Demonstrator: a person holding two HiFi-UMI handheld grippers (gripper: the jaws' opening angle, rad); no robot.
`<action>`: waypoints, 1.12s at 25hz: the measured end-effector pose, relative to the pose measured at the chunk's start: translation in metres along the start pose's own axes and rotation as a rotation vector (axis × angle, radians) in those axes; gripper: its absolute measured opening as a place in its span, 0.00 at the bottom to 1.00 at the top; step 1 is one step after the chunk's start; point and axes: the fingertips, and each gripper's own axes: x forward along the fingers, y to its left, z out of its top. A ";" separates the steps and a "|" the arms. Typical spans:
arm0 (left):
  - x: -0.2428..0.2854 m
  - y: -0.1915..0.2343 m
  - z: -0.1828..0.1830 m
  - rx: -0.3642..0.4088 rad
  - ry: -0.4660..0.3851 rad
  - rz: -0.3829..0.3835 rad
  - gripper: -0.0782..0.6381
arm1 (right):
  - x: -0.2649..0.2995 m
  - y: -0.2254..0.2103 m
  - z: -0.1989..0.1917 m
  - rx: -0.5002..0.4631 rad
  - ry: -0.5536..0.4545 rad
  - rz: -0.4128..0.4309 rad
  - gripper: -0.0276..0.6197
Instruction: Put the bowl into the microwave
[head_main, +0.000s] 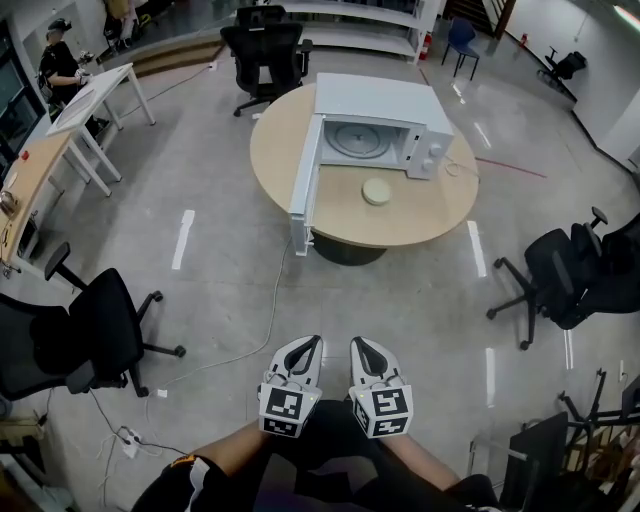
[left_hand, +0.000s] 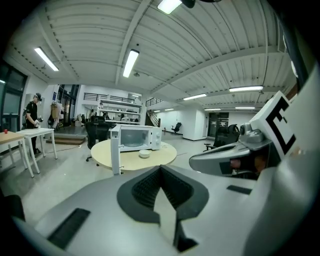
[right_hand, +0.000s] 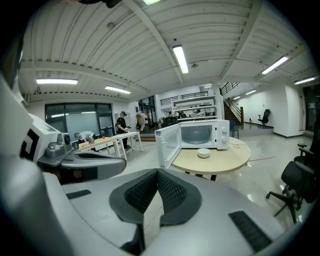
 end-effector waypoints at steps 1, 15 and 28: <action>0.006 -0.003 0.001 -0.002 0.002 0.008 0.17 | 0.000 -0.007 0.002 -0.001 -0.004 0.005 0.07; 0.083 -0.050 0.033 0.025 -0.008 0.067 0.17 | 0.001 -0.102 0.023 -0.012 -0.028 0.057 0.07; 0.138 -0.095 0.054 0.053 -0.036 0.124 0.17 | -0.010 -0.179 0.034 -0.025 -0.070 0.100 0.07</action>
